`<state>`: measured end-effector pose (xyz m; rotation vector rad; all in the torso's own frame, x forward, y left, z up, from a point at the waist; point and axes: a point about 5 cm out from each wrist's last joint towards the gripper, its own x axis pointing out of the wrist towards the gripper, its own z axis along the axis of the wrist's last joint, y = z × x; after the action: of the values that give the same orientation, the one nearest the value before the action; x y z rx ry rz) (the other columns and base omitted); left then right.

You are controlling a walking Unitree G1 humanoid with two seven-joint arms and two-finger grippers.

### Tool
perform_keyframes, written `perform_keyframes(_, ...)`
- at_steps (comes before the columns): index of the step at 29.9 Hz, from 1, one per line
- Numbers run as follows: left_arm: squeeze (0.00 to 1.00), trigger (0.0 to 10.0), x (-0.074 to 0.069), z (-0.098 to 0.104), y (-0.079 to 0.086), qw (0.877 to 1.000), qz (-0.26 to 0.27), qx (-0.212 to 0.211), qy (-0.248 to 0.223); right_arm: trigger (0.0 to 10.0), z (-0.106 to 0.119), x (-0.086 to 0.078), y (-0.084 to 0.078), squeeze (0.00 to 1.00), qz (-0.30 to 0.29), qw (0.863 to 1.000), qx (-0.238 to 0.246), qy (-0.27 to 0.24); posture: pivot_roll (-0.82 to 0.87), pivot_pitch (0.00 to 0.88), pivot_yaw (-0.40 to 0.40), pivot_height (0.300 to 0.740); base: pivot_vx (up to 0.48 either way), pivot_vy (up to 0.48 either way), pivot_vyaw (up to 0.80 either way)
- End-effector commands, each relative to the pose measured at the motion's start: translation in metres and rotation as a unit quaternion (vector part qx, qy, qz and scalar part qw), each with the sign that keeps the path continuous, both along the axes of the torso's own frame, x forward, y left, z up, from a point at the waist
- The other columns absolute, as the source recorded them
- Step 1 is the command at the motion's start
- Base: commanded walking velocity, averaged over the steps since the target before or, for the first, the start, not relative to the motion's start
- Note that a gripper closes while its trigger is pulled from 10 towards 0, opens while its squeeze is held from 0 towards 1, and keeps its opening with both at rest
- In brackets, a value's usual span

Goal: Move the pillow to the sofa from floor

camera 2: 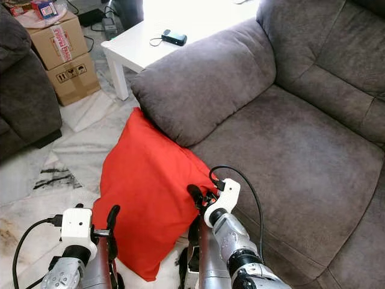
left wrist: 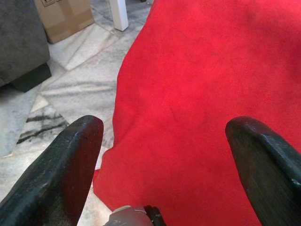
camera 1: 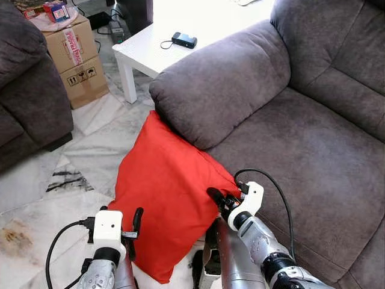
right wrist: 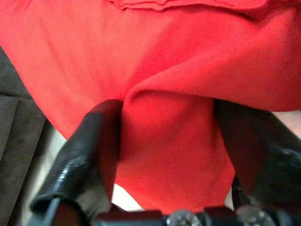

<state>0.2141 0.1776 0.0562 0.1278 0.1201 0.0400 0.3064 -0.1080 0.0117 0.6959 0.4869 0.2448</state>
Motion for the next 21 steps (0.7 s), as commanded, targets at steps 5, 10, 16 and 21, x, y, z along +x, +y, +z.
perform_keyframes(5,0.0,10.0,-0.0011,0.0012,-0.0015,1.0,0.006,-0.002,0.0,0.0,-0.0065,-0.0055,-0.0009,0.0,-0.004,1.0,0.005,0.012,0.17,0.257,-0.14,0.55,0.0,0.0,0.0)
perform_keyframes(10,0.0,10.0,-0.0004,0.0016,-0.0014,1.0,0.009,-0.001,-0.001,0.0,-0.007,-0.0057,-0.0026,0.0,-0.008,1.0,0.001,0.011,0.17,0.254,-0.144,0.55,0.0,0.0,0.0)
perform_keyframes(16,0.0,10.0,0.0007,0.0015,-0.0012,1.0,0.01,-0.001,-0.002,0.0,-0.007,-0.0053,-0.0031,0.0,-0.011,1.0,-0.001,0.012,0.18,0.251,-0.144,0.55,0.0,0.0,0.0)
perform_keyframes(21,0.0,10.0,0.0018,0.0016,-0.001,1.0,0.01,-0.002,-0.002,0.0,-0.0063,-0.0046,-0.0026,0.0,-0.01,1.0,0.0,0.009,0.17,0.249,-0.144,0.55,0.0,0.0,0.0)
